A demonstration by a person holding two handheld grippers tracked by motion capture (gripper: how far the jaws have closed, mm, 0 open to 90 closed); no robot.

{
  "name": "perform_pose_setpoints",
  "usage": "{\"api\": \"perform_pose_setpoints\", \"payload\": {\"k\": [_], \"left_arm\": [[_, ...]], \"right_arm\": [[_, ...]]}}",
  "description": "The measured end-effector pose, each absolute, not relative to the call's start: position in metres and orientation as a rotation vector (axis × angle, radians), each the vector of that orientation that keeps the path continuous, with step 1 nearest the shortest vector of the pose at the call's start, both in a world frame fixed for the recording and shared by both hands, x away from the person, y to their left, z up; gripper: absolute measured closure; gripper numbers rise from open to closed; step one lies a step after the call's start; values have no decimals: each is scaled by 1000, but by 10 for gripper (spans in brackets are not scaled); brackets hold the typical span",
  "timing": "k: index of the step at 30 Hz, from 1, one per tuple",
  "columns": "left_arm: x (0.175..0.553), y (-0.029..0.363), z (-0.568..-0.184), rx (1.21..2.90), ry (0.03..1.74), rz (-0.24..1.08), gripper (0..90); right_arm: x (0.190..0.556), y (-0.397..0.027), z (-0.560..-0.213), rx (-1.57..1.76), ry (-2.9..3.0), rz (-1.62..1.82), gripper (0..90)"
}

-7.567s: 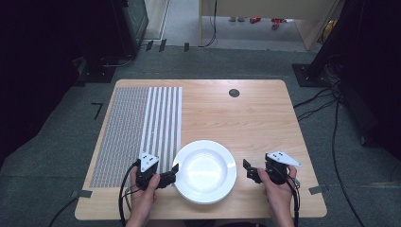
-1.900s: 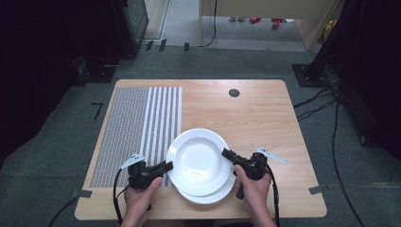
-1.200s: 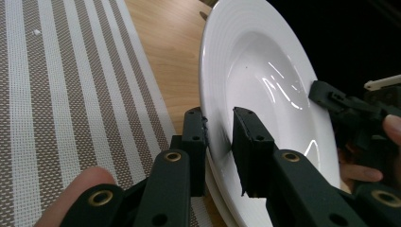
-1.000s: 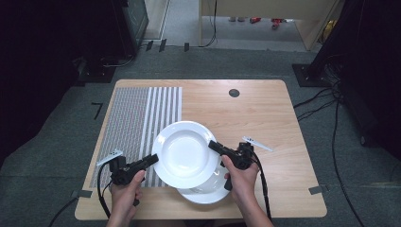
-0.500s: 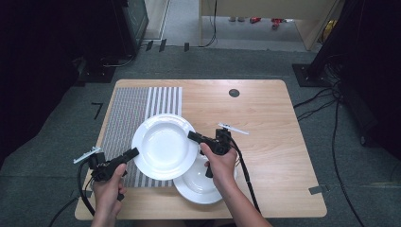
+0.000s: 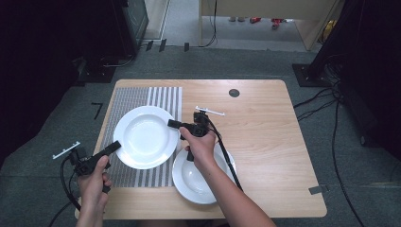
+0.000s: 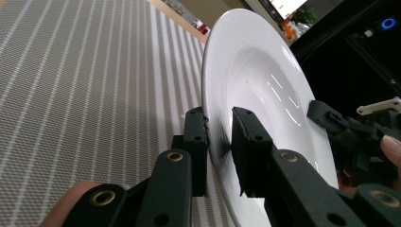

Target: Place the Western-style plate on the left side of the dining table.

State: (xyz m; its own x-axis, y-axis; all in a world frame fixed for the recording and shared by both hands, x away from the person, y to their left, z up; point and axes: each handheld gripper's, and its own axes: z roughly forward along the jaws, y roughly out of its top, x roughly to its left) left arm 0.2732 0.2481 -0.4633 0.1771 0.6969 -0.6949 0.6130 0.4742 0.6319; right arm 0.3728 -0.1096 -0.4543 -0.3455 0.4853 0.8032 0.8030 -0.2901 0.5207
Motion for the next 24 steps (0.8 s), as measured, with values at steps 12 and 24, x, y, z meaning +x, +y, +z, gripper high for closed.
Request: {"api": "perform_pose_setpoints", "payload": {"k": [12,24], "left_arm": [[320,273,-479,1222,1578,70,775],[372,283,-487,1245,1661,50,774]], "right_arm": [[403,-83,-483,-1718,-1599,-1572,831],[429,-66,-501,-1829,-1521,-1499,828]]}}
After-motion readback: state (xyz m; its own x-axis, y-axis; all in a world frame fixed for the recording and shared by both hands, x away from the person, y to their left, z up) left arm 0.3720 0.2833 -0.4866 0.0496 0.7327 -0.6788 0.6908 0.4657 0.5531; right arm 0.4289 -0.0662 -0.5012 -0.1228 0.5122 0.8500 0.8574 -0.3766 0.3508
